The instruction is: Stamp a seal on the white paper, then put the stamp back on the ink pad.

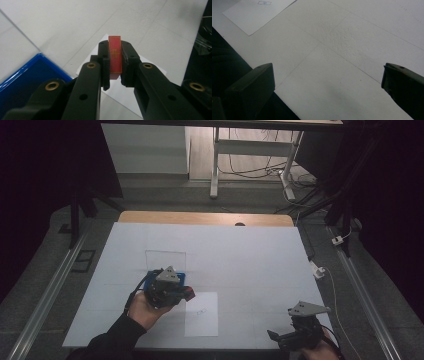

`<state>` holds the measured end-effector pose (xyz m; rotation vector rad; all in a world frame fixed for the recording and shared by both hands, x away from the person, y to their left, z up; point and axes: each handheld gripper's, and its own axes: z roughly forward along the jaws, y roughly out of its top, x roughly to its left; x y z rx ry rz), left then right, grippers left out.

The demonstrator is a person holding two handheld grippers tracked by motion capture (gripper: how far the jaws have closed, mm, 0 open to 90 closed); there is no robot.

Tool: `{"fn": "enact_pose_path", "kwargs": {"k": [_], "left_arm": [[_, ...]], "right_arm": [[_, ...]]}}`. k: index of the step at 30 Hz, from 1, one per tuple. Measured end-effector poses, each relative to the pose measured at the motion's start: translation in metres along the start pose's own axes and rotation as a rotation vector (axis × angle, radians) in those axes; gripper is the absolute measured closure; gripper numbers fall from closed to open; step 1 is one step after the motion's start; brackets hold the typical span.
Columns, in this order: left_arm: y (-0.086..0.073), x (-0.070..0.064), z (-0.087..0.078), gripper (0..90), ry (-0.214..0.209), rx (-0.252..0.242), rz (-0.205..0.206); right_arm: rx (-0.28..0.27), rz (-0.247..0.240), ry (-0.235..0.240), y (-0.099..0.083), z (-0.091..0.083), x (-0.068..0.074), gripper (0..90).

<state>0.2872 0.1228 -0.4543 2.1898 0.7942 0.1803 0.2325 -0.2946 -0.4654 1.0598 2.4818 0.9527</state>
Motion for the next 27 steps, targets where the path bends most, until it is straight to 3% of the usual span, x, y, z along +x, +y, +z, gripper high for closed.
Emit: {"fn": "enact_pose_path", "kwargs": {"k": [27], "left_arm": [[-0.013,0.034,-0.025,79.7,0.102,-0.034,-0.095]], "right_arm": [[0.001,-0.003,-0.002,0.000,0.000,0.000,0.0]]}}
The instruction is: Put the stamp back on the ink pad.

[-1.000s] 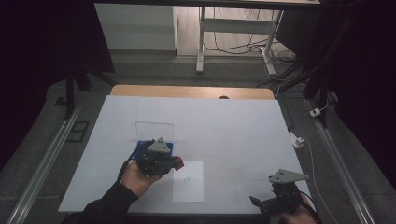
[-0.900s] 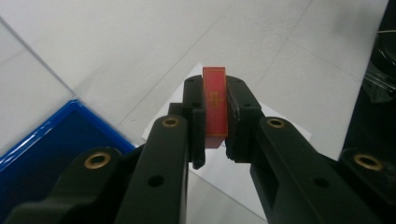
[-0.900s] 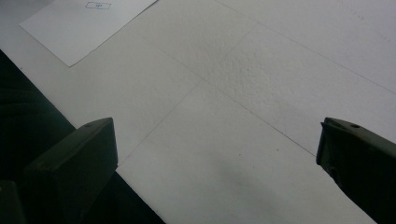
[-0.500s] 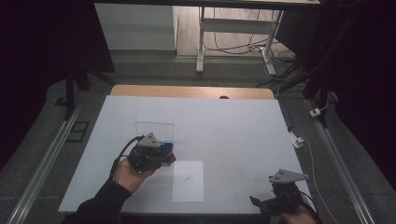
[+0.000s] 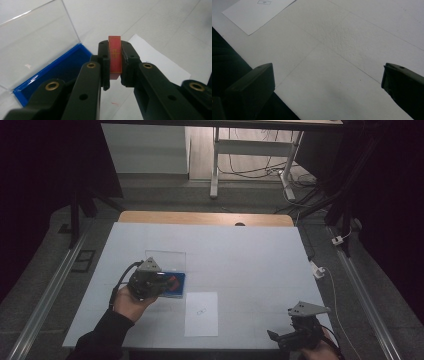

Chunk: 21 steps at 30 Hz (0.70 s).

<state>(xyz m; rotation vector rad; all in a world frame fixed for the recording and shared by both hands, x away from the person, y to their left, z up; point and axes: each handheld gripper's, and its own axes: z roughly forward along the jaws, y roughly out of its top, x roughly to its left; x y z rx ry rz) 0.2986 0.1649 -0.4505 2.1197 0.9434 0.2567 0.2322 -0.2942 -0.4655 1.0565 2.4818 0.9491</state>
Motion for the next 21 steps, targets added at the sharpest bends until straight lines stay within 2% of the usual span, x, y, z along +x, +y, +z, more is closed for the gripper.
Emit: {"fn": "enact_pose_path", "kwargs": {"k": [10,21], "left_arm": [[-0.001,0.007,0.000,79.7,0.030,-0.001,-0.013],[-0.002,0.021,0.006,79.7,0.074,0.002,-0.034]], "right_arm": [[0.000,0.001,-0.002,0.000,0.000,0.000,0.0],[-0.003,0.008,-0.003,0.000,0.000,0.000,0.0]]}}
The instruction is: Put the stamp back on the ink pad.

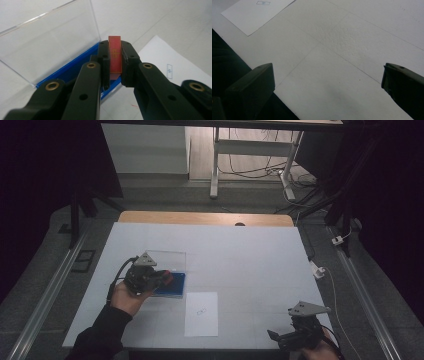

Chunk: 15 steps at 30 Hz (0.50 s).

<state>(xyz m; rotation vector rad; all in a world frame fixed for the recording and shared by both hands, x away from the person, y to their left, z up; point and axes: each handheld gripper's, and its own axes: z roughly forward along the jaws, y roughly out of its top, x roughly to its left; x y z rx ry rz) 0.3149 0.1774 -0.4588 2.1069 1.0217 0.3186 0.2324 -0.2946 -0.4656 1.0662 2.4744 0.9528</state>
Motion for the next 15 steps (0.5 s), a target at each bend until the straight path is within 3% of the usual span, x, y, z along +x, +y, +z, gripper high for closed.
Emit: {"fn": "enact_pose_path", "kwargs": {"k": [15], "left_arm": [[-0.004,0.019,0.016,79.7,0.058,0.030,-0.032]], "right_arm": [[0.005,-0.003,0.001,0.000,0.000,0.000,0.0]]}}
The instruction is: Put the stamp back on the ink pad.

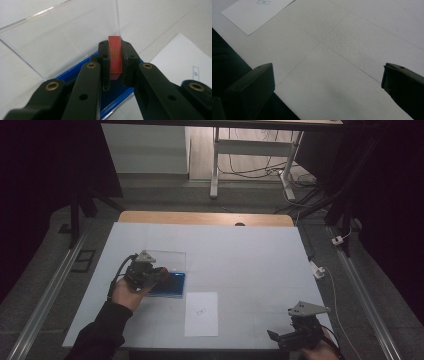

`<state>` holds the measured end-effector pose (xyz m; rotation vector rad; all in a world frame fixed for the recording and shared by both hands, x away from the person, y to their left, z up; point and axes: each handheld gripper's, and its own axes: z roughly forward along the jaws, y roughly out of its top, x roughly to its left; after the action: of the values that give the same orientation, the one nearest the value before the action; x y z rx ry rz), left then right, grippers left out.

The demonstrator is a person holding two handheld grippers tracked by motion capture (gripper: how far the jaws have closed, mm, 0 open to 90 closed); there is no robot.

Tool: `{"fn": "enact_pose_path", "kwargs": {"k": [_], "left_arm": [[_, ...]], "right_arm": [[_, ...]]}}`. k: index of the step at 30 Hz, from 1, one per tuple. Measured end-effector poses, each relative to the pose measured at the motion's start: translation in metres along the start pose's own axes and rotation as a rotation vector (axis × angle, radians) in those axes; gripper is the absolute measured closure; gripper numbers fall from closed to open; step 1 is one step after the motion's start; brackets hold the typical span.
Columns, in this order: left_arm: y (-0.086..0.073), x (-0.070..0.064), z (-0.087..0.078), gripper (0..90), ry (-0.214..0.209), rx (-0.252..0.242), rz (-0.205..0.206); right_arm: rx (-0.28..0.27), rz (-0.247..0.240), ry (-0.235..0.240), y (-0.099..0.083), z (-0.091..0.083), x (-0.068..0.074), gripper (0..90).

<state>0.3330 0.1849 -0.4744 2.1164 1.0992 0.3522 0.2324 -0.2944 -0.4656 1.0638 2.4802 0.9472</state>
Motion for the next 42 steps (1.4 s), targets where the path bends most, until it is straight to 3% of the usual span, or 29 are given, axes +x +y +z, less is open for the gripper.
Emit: {"fn": "enact_pose_path", "kwargs": {"k": [19,26,34,42], "left_arm": [[-0.006,0.003,0.016,79.6,0.009,0.067,-0.008],[-0.007,0.003,0.020,79.6,0.031,0.099,0.006],[-0.009,0.004,0.024,79.6,0.026,0.130,0.031],[-0.009,0.005,0.025,79.1,0.021,0.134,0.024]], "right_arm": [[0.002,-0.002,0.002,0.000,0.000,0.000,0.0],[0.001,-0.002,0.002,0.000,0.000,0.000,0.0],[0.001,-0.004,0.002,0.000,0.000,0.000,0.0],[0.002,-0.006,0.001,0.000,0.000,0.000,0.0]]}}
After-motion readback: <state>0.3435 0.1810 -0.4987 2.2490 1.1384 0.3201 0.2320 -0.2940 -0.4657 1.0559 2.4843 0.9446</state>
